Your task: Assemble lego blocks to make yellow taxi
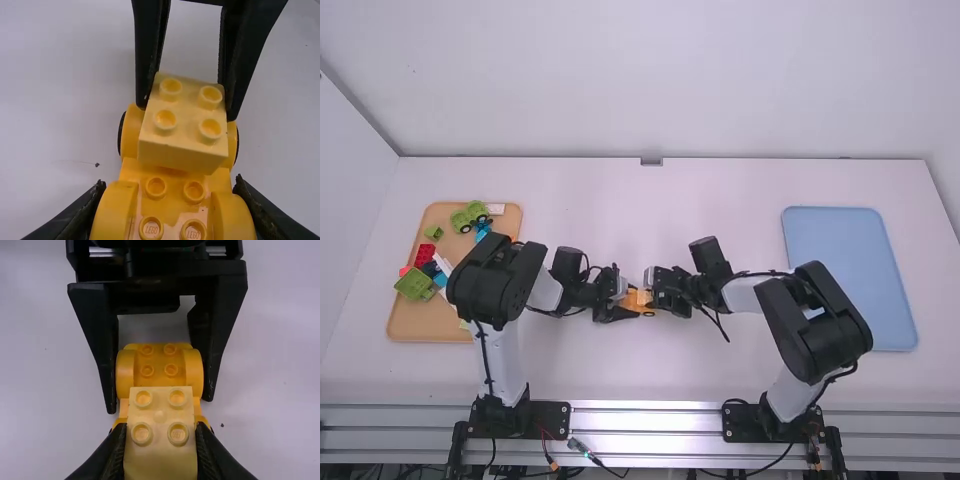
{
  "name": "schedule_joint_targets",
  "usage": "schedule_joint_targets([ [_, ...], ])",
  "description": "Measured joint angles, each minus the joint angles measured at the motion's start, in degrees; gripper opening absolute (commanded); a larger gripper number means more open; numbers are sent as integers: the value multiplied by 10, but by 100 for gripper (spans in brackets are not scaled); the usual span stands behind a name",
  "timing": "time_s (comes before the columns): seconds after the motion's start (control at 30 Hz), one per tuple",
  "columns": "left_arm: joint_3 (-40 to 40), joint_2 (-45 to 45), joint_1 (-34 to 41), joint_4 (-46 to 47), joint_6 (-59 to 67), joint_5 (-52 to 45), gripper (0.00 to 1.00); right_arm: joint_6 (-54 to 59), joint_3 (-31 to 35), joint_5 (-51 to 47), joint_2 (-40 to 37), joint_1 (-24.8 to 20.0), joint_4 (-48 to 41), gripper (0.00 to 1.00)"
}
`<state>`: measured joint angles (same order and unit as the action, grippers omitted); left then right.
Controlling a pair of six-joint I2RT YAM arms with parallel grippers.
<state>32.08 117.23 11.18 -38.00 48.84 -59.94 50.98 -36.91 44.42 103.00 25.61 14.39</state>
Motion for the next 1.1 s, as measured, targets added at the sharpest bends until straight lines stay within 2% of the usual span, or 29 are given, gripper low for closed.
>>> schedule_joint_targets([
  [0.27, -24, 0, 3, -58, -33, 18, 58, -11, 0, 3, 0, -8, -2, 0],
  [0.5, -26, 0, 3, -60, -39, 19, 57, -8, 0, 6, 0, -10, -5, 0],
  [0.63, -14, 0, 3, -27, -29, 12, 56, -3, 0, 6, 0, -10, -7, 0],
  [0.9, 40, -2, 0, 102, 18, -16, 54, 1, 0, 6, 0, -10, -6, 0],
  [1.1, 43, -1, 0, 103, 22, -15, 54, 2, 0, 5, 0, -11, -6, 0],
])
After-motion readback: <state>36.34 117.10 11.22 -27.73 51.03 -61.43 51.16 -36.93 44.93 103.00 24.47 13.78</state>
